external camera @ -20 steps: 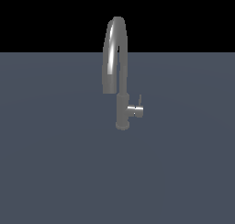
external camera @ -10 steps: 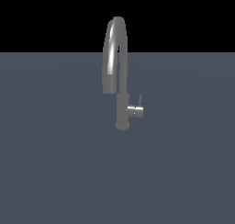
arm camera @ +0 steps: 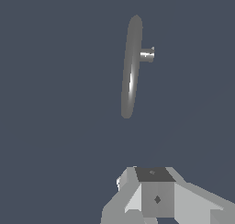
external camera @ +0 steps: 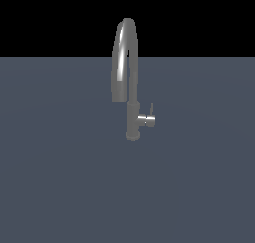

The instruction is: Turn on the faucet by rotating a designated handle.

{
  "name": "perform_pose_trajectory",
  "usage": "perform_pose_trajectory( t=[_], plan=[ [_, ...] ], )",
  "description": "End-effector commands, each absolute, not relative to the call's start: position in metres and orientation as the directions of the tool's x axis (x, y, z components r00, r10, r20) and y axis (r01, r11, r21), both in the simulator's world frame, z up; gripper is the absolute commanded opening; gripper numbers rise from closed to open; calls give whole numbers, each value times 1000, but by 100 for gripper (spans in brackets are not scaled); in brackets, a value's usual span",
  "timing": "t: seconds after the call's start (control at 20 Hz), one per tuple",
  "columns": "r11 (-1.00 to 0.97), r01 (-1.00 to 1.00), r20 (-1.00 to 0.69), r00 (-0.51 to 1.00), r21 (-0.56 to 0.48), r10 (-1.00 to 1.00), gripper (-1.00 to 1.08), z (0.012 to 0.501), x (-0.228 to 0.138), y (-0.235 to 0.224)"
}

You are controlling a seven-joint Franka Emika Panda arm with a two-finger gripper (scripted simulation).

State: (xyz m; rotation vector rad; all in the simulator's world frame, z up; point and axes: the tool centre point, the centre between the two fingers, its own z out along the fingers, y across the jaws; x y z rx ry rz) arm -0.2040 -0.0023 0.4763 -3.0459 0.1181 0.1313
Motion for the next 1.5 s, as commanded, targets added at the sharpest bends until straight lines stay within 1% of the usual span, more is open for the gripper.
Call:
perform_pose_trajectory(
  t=[0.0, 0.4, 0.8, 1.15, 1.45],
  plan=[
    [-986, -120, -122, 987, -118, -106, -100, 473, -191, -4],
    [-939, -266, -247, 946, -217, -211, -100, 457, -146, -14],
    [-857, -421, -385, 874, -298, -295, -100, 433, -102, -27],
    [-755, -557, -511, 787, -347, -345, -100, 406, -66, -42],
    [-643, -671, -622, 692, -368, -366, -100, 377, -38, -56]
  ],
)
